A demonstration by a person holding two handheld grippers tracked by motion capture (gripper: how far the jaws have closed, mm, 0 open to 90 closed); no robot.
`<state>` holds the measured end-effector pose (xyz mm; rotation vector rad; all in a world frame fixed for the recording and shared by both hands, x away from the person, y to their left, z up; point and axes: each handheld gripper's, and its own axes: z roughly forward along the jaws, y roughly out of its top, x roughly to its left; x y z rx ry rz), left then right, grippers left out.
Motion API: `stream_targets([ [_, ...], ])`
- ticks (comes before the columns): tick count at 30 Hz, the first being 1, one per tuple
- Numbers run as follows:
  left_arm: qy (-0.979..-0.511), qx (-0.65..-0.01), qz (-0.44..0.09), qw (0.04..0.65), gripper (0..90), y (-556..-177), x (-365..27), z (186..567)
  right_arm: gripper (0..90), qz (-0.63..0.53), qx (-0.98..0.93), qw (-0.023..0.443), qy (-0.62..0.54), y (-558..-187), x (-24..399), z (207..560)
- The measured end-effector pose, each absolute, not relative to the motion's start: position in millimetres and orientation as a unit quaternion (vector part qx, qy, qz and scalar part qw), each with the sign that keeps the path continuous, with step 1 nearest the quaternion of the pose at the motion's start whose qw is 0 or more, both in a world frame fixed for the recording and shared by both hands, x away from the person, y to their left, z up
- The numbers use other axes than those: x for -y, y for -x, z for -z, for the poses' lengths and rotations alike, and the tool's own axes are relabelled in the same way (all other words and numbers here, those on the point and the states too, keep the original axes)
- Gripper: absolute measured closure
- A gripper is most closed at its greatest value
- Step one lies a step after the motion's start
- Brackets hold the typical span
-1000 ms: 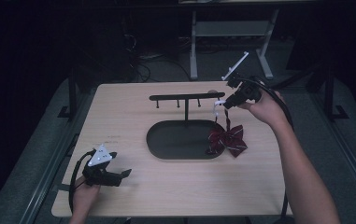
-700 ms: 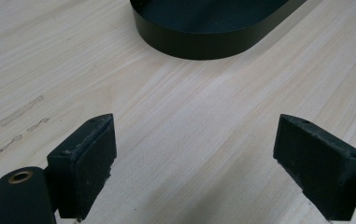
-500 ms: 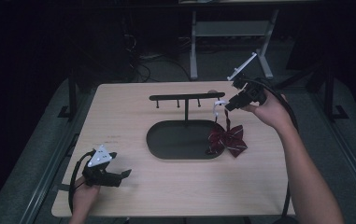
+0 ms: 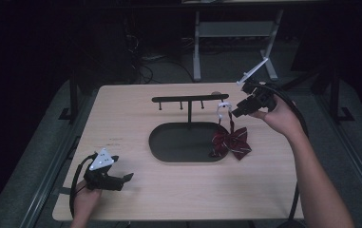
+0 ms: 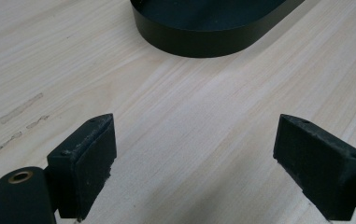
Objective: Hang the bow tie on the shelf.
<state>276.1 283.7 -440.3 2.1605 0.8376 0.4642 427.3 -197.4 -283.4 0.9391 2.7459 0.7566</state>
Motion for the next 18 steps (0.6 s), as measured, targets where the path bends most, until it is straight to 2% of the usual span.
stream_targets([
  [18, -0.845, -0.329, -0.183, 0.379, 13.2, -276, -285, 440, 53.6, -0.262, -0.907, 0.055, -0.326, -419, 211, 296],
])
